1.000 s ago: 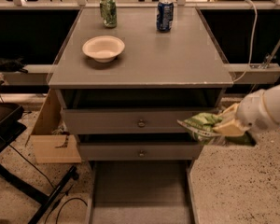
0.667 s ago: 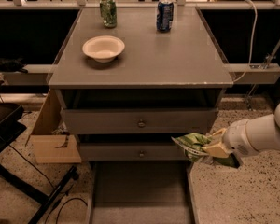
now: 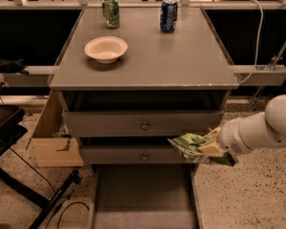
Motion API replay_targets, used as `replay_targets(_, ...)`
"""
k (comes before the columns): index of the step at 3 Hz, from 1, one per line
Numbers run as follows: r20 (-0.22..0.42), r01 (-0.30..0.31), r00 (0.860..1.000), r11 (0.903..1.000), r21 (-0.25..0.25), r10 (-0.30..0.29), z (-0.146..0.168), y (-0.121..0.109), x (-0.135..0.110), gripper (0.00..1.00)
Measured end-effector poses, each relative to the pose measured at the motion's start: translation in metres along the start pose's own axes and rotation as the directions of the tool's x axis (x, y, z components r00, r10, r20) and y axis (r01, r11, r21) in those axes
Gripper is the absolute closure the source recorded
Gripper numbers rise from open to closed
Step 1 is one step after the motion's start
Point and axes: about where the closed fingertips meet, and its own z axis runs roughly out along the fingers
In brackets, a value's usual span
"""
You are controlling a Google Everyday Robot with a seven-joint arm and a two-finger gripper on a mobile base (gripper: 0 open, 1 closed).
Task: Place green jalapeno chip bag into bottom drawer
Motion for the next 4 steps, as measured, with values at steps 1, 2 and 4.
replay_targets(1,-0.040,-0.005,0.999,0.9981,-0.062,0.002,0.078,0.012,0.017,1.00)
replay_targets(2,-0.094,-0.062,0.994,0.9941,-0.089,0.054,0.175,0.024,0.076,1.00)
replay_targets(4,-0.098,-0.175,0.980,0.9845,-0.015,0.172,0.257,0.013,0.134,1.00)
